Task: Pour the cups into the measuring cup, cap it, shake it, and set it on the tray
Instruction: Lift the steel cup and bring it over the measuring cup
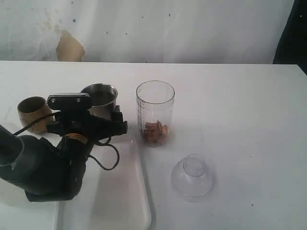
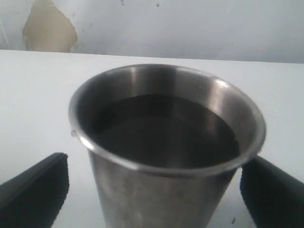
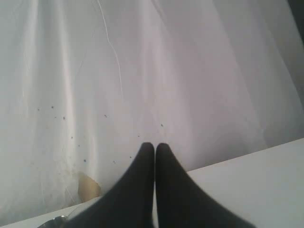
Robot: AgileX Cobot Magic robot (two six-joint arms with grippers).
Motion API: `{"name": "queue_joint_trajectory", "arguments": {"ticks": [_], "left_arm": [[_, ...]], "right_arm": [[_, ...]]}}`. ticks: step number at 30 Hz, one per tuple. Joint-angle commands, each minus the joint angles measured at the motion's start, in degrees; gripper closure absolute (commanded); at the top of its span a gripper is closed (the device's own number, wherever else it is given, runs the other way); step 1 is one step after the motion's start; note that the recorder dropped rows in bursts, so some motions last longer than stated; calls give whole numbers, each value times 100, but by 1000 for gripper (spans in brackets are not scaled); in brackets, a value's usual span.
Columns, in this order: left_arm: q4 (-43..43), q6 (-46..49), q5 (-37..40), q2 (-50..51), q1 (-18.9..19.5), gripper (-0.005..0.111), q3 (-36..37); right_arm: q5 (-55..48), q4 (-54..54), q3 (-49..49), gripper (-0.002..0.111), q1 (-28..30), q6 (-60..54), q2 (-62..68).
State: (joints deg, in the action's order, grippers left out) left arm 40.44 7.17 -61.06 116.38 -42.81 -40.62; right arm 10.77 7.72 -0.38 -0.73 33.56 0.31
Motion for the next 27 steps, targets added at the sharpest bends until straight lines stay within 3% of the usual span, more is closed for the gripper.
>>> {"name": "queue_joint_trajectory", "arguments": {"ticks": [1, 3, 10, 19, 21, 26, 27], "left_arm": [[113, -178, -622, 315, -12, 15, -20], [82, -203, -665, 312, 12, 15, -30], [111, -230, 397, 558, 366, 15, -667], [76, -104, 253, 840, 366, 16, -1044], [96, -60, 253, 854, 366, 31, -1044], [106, 456, 253, 854, 366, 107, -1044], [89, 619, 267, 838, 366, 105, -1044]], "right_arm": [[1, 25, -21, 108, -42, 16, -31], [1, 25, -21, 108, -42, 16, -31], [1, 25, -21, 108, -42, 16, -31], [1, 25, -21, 108, -42, 16, -31], [1, 25, -21, 108, -42, 16, -31], [13, 25, -21, 108, -42, 14, -31], [13, 25, -21, 108, -42, 14, -31]]}}
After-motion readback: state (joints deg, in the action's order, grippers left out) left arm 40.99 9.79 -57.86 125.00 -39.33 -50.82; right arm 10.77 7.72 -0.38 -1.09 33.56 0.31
